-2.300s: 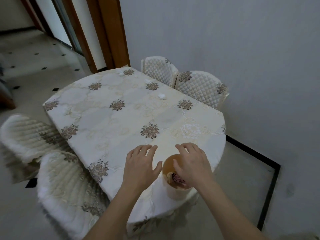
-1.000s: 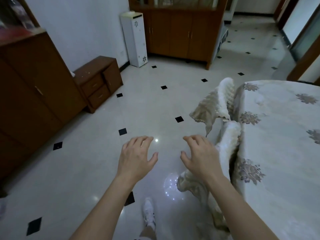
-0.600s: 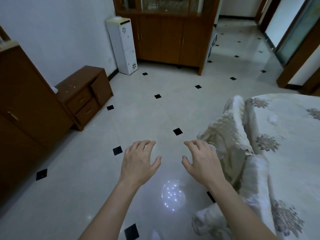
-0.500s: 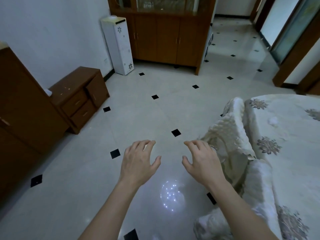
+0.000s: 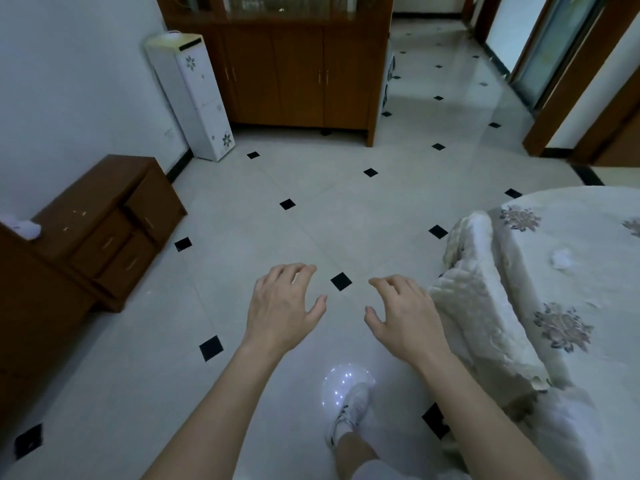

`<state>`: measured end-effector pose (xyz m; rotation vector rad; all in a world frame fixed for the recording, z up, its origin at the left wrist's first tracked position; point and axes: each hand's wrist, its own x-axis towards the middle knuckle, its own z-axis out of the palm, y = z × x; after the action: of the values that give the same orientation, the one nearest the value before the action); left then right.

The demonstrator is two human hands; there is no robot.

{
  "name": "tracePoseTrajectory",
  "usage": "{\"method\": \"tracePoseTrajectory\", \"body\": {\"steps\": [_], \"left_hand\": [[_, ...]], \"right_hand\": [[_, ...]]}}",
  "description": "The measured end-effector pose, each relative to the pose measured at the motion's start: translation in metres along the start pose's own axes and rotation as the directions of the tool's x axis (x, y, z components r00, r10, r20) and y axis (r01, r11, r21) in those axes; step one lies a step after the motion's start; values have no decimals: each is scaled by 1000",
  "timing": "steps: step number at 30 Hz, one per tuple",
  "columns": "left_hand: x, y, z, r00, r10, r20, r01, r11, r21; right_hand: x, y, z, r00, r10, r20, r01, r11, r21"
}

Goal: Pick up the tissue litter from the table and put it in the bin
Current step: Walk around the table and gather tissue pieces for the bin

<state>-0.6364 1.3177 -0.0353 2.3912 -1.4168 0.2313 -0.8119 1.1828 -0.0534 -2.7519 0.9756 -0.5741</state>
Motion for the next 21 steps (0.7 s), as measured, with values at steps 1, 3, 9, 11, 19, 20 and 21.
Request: {"method": "tracePoseTrajectory", "body": {"steps": [1,3,9,11,19,20,21], "left_hand": [[20,-1,7,1000,8,1,-8,1000,1],[62,-3,21,1000,21,10,-21,1000,0],[191,11,53,996,79,33,-79,997,-11],[228,22,64,993,113,32,-112,993,-25],[337,96,115,944,310,118,-293,945,-143],[349,107,123,931,343,125,-323,933,-158],[361,119,132,916,380,129,-356,918,-175]], "right_hand": [[17,7,5,1000,12,-10,-12,1000,12],[52,22,16,999,38,-15,-37,999,32],[162,87,24,995,103,11,-103,995,16],[191,110,19,989,146,-19,-146,989,7],[231,200,4,930,358,-83,-358,934,25],[231,212,1,914,394,-98,-394,919,28],[230,225,-3,895,432,-113,-432,902,30]]}}
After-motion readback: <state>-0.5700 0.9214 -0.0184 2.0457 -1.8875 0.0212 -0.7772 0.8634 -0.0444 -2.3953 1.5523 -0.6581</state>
